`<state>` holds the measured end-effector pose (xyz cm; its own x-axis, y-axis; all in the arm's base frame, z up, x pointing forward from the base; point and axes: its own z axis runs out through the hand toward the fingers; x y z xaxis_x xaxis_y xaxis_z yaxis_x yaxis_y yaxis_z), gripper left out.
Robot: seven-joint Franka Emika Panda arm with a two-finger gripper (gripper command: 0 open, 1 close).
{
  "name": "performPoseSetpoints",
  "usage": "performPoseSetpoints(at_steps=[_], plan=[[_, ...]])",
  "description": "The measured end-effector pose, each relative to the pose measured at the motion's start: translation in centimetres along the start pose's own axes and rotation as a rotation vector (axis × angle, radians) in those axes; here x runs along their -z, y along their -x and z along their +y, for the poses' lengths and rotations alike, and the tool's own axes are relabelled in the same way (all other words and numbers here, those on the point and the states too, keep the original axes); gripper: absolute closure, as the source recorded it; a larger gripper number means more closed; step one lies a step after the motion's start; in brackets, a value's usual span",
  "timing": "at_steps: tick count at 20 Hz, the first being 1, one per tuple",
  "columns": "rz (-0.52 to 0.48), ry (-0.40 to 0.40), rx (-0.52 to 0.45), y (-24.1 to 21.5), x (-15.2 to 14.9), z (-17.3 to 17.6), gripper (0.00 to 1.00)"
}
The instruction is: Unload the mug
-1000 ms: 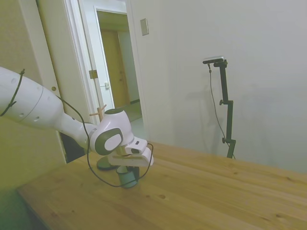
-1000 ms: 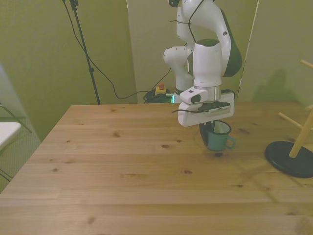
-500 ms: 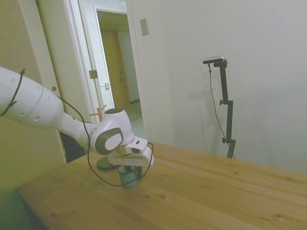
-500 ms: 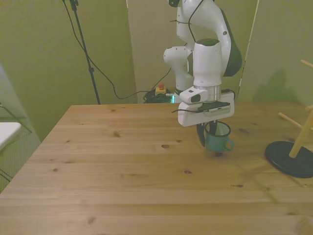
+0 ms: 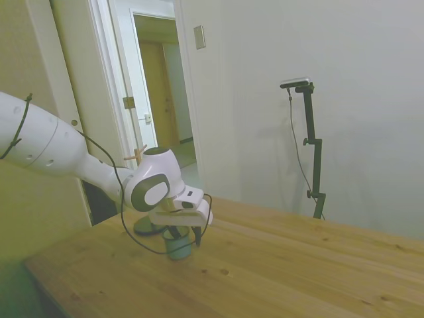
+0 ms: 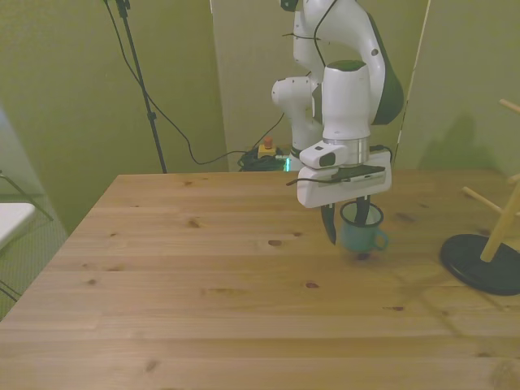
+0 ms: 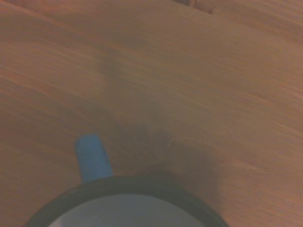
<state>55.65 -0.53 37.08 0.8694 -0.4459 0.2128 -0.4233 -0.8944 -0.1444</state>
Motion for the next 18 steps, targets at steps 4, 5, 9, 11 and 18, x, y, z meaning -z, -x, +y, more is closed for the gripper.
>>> performPoseSetpoints(at_steps=[4, 5, 9, 11, 18], plan=[[0.011, -0.009, 0.009, 0.0, 0.9, 0.0, 0.0], [0.014, -0.011, 0.01, 0.1, 1.1, 0.0, 0.0], [0.022, -0.027, 0.01, 0.8, 2.3, 0.2, 0.0], [0.028, -0.036, 0.011, 1.2, 3.1, 0.2, 0.0], [0.074, -0.066, 0.02, 2.1, 6.4, -0.2, 0.0]])
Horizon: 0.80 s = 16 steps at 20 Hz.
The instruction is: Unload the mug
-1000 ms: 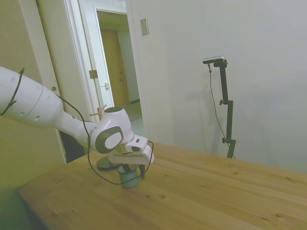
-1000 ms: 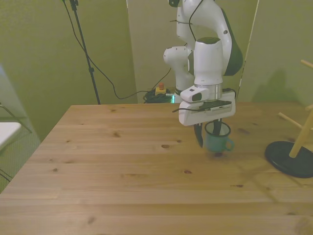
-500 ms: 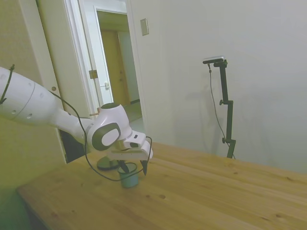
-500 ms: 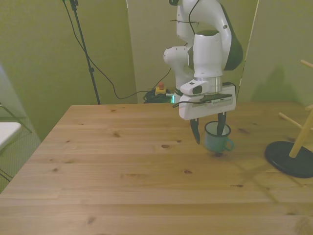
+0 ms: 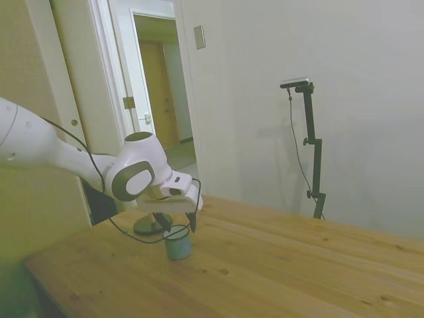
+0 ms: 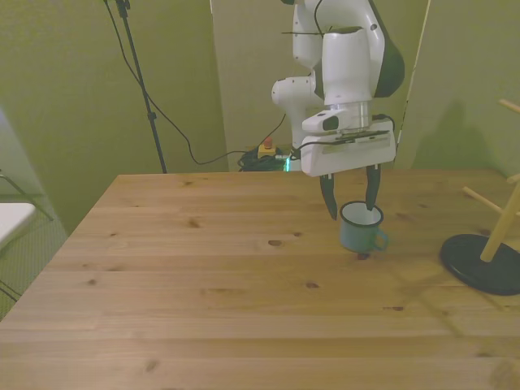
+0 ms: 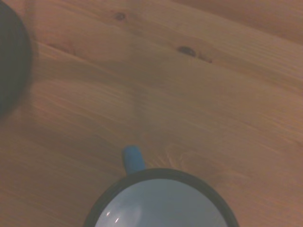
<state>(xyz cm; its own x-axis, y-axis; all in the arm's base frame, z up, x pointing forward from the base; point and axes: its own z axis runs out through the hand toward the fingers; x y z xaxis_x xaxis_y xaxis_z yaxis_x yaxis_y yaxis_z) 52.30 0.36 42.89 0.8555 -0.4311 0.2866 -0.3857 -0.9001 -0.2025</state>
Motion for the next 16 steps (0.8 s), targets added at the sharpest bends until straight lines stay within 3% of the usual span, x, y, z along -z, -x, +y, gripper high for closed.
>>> performPoseSetpoints(at_steps=[5, 10, 16], plan=[[0.031, -0.02, 0.017, 0.6, 2.5, -0.8, 0.0], [0.02, -0.051, 0.042, 4.9, 4.0, -1.8, 0.0], [-0.021, -0.04, 0.079, 10.7, 3.3, -1.9, 0.0]])
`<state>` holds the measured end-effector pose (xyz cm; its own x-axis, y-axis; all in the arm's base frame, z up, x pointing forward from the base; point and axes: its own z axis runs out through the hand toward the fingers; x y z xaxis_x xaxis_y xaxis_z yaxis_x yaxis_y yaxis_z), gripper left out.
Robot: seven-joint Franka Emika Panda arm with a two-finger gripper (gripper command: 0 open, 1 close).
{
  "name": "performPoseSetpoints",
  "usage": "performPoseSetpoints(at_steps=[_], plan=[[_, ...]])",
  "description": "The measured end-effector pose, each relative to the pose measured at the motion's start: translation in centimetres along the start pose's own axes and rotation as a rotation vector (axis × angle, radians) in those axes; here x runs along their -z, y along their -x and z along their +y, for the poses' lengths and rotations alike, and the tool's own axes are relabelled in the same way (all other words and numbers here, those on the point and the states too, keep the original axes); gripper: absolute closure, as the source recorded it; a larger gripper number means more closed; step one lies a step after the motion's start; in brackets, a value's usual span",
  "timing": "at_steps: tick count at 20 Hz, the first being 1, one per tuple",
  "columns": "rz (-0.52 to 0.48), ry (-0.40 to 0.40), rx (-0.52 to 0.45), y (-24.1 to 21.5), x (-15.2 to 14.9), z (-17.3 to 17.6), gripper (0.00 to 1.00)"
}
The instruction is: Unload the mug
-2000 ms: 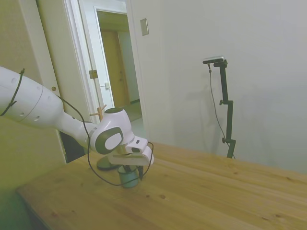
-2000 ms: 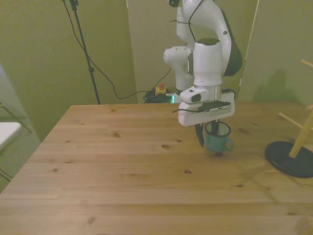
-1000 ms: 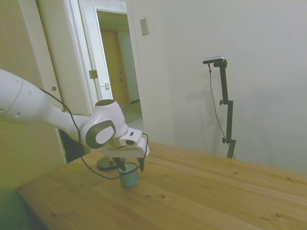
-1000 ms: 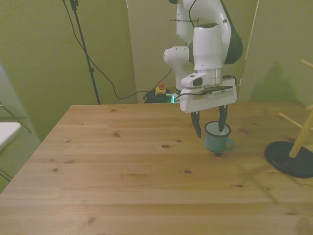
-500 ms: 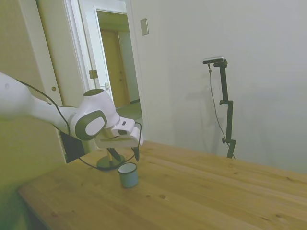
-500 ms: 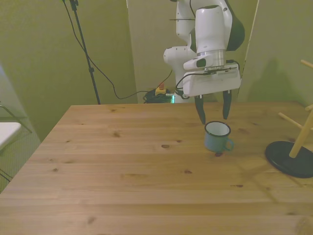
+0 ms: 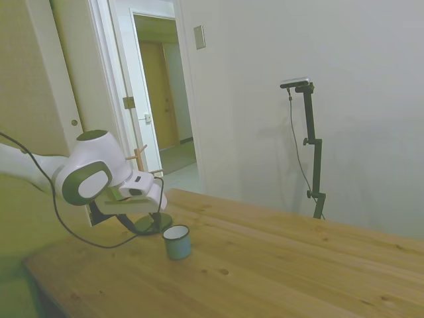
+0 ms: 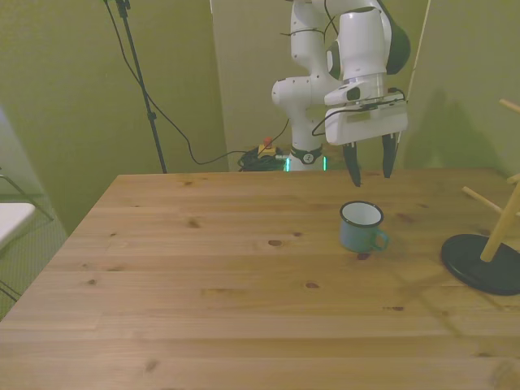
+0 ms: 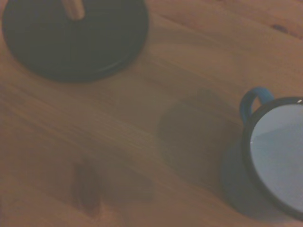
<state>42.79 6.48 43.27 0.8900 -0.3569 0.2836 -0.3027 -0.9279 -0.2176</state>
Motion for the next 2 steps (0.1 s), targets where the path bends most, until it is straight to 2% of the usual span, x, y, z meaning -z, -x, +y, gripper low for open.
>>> performPoseSetpoints(at_steps=[2], plan=[[-0.013, 0.001, -0.002, 1.01, -0.36, 0.12, 0.0]])
